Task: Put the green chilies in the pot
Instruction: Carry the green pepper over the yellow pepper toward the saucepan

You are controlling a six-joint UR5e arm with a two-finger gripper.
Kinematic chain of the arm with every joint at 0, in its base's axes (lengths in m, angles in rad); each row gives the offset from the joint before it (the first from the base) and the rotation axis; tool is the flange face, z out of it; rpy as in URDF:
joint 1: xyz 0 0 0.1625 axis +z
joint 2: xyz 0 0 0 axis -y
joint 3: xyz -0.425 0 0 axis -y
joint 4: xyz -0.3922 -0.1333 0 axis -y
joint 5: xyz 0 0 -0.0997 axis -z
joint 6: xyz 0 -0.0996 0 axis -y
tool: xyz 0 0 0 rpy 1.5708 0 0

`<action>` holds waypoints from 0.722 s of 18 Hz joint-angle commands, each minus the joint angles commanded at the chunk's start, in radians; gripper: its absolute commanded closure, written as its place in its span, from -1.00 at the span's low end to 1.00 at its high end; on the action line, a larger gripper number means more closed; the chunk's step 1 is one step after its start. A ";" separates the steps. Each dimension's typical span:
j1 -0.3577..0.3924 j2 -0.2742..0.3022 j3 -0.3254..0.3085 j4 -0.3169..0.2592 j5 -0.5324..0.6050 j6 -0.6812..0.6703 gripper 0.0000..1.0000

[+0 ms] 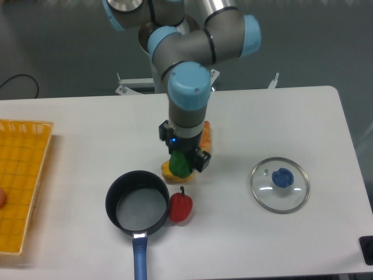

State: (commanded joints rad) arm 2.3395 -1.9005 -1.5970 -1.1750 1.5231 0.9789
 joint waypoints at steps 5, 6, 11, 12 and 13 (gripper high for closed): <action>-0.060 -0.025 0.029 0.047 0.005 -0.150 -0.28; -0.075 -0.029 0.029 0.072 0.003 -0.182 -0.28; -0.130 -0.060 0.029 0.149 0.002 -0.360 -0.28; -0.137 -0.065 0.029 0.155 0.000 -0.371 -0.28; -0.141 -0.066 0.028 0.155 0.002 -0.373 -0.28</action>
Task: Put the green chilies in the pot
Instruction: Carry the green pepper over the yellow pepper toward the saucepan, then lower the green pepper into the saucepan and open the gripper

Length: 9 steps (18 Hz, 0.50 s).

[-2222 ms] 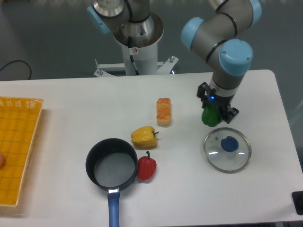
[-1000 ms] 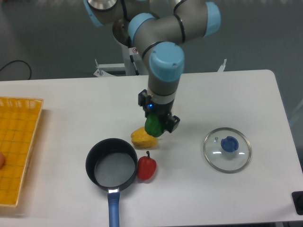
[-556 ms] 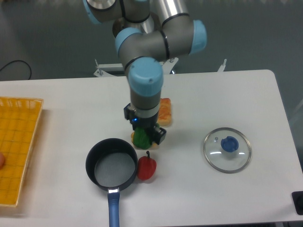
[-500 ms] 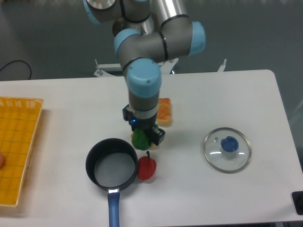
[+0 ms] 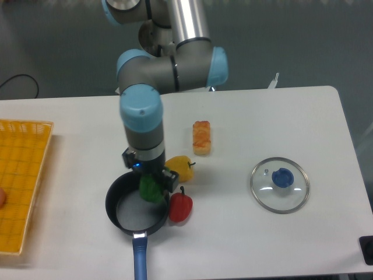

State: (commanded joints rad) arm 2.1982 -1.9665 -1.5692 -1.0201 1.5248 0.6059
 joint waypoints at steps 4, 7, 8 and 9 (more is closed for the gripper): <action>-0.008 -0.008 -0.012 0.000 0.002 -0.002 -0.28; -0.011 -0.023 -0.012 0.002 0.005 -0.005 -0.29; -0.017 -0.029 -0.012 0.002 0.006 -0.011 -0.34; -0.017 -0.032 -0.012 0.002 0.008 -0.015 -0.36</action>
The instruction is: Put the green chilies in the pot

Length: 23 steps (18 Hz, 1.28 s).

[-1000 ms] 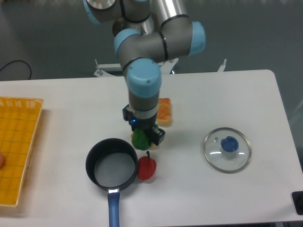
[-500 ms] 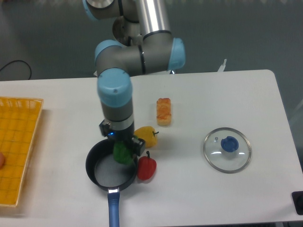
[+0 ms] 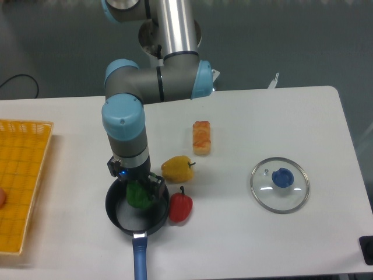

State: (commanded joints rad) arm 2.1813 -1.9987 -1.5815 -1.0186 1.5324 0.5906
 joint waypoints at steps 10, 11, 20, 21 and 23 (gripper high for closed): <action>-0.012 -0.069 0.003 0.037 0.044 -0.003 -0.46; -0.012 -0.077 0.006 0.037 0.048 0.000 -0.67; -0.003 -0.075 0.005 0.038 0.118 0.017 -1.00; 0.003 -0.072 0.005 0.040 0.149 0.021 -1.00; 0.023 -0.069 0.012 0.038 0.184 0.052 -1.00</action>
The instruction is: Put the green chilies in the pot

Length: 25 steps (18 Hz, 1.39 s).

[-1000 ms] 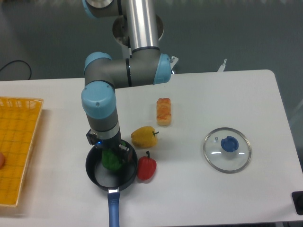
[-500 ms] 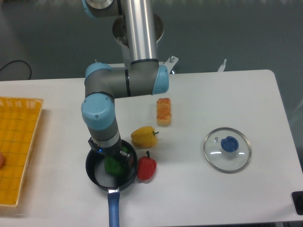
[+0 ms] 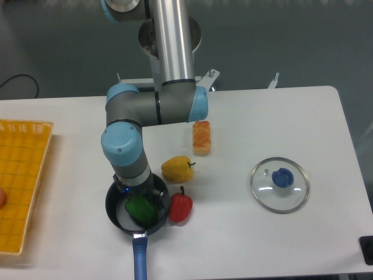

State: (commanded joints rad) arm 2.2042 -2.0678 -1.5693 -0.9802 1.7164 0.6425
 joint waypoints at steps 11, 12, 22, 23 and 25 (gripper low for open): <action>0.089 0.077 -0.012 -0.029 -0.061 0.148 -1.00; 0.098 0.084 -0.015 -0.032 -0.067 0.196 -1.00; 0.215 0.101 -0.015 -0.066 -0.067 0.641 -1.00; 0.229 0.101 -0.015 -0.066 -0.066 0.669 -1.00; 0.253 0.101 -0.015 -0.066 -0.067 0.681 -1.00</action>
State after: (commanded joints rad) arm 2.4573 -1.9666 -1.5846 -1.0462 1.6490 1.3238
